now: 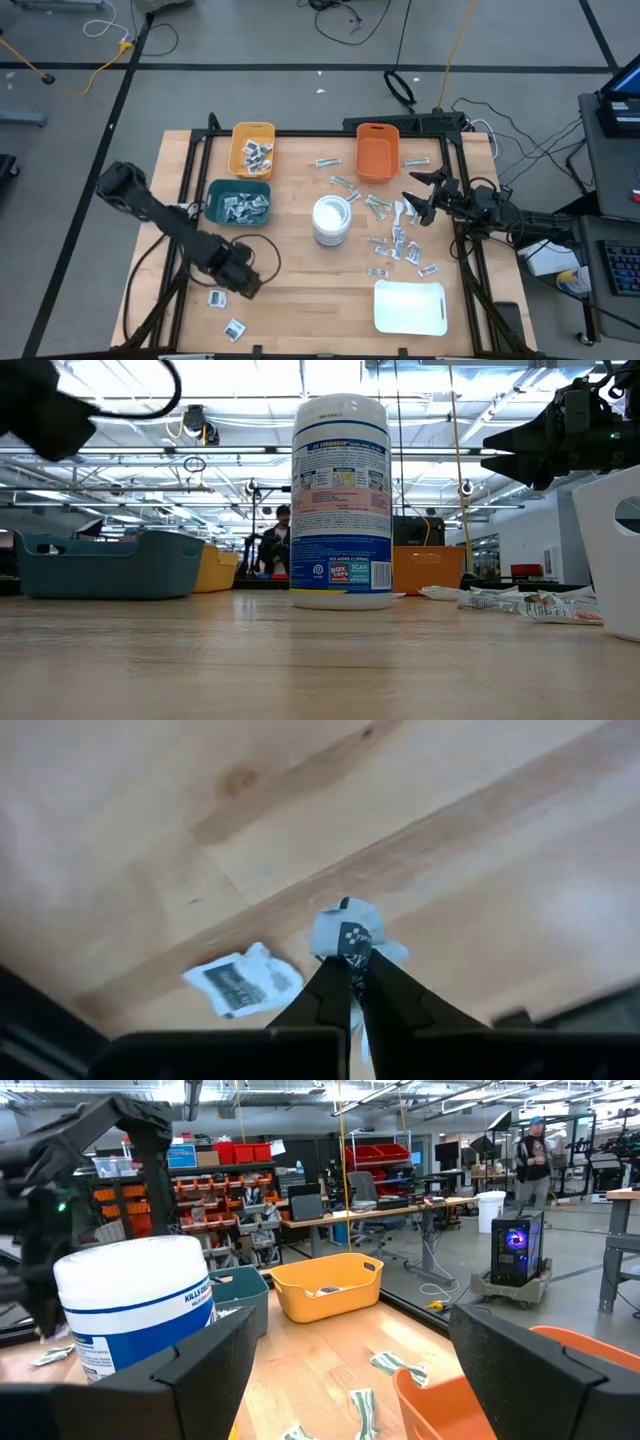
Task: Pick & Place First Aid Supplies
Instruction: Put the black pad into the yellow bin
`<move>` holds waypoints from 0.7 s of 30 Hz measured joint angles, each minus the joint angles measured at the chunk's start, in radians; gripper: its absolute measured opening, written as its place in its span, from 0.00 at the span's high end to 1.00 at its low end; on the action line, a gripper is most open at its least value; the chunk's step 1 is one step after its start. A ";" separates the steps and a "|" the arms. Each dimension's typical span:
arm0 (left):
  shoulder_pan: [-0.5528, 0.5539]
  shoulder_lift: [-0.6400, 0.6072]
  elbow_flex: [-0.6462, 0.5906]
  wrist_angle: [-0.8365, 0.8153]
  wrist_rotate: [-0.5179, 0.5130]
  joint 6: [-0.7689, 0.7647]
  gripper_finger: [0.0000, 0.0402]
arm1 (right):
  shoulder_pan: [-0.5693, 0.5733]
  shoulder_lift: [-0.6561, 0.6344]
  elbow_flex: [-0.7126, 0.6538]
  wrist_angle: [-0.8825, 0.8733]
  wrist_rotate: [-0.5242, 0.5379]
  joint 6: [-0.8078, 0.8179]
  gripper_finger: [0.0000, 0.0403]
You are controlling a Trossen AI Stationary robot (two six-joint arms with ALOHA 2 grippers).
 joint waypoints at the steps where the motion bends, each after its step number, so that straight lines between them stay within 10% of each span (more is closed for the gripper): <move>1: 0.009 -0.026 0.000 -0.012 0.000 0.028 0.98 | 0.000 0.000 0.000 0.000 0.000 0.000 0.19; 13: 0.168 -0.231 0.000 -0.260 0.007 0.278 0.97 | 0.000 0.000 0.000 0.000 0.000 0.000 0.19; 21: 0.551 -0.228 0.000 -0.326 0.025 0.672 0.98 | 0.000 0.000 0.000 0.000 0.000 0.000 0.19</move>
